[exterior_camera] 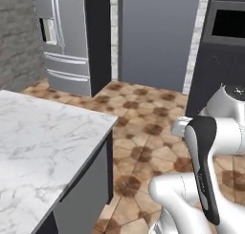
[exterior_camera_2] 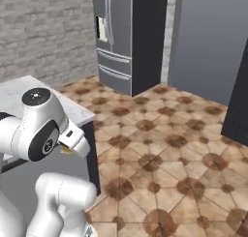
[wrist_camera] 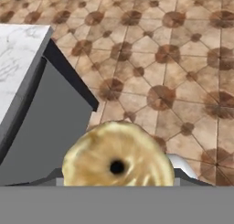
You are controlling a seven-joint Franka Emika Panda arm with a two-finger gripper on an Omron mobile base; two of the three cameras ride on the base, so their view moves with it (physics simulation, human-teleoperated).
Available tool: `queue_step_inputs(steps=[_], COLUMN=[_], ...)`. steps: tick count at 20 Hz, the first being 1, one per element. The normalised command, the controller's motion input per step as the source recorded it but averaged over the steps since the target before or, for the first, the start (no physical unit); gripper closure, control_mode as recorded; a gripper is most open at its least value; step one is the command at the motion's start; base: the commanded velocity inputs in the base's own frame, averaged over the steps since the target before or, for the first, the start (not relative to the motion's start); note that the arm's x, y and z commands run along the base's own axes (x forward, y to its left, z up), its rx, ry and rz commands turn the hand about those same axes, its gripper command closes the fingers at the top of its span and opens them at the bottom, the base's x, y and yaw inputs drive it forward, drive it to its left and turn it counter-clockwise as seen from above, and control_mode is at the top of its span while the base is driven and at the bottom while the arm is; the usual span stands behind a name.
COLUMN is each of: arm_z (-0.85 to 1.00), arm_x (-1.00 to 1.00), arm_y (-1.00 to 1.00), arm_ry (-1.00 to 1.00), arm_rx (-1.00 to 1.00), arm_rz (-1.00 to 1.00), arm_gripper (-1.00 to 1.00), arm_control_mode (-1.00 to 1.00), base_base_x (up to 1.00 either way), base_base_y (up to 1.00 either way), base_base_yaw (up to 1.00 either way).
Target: Pick the candle and candle from the dining table and place them in the open cabinet. Close the cabinet after placing the objects.
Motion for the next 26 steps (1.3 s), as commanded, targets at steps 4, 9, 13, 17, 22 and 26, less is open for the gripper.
queue_step_inputs(steps=[4, 9, 13, 17, 22, 26], arm_z=[0.0, 0.0, 0.0, 0.0, 0.0, 0.0], arm_x=[0.0, 0.0, 0.0, 0.0, 0.0, 0.0], arm_y=[0.0, 0.0, 0.0, 0.0, 0.0, 0.0], arm_ry=[0.0, 0.0, 0.0, 0.0, 0.0, 0.0], arm_rx=[0.0, 0.0, 0.0, 0.0, 0.0, 0.0], arm_rz=[0.0, 0.0, 0.0, 0.0, 0.0, 0.0], arm_gripper=[1.0, 1.0, 1.0, 1.0, 1.0, 1.0], arm_control_mode=[1.0, 1.0, 1.0, 1.0, 1.0, 1.0], base_base_x=[0.19, 0.23, 0.27, 0.3, 0.32, 0.32], base_base_y=[-0.06, -0.07, -0.09, -0.1, -0.1, -0.06], base_base_yaw=[-0.32, -0.31, -0.27, -0.26, -0.24, -0.23])
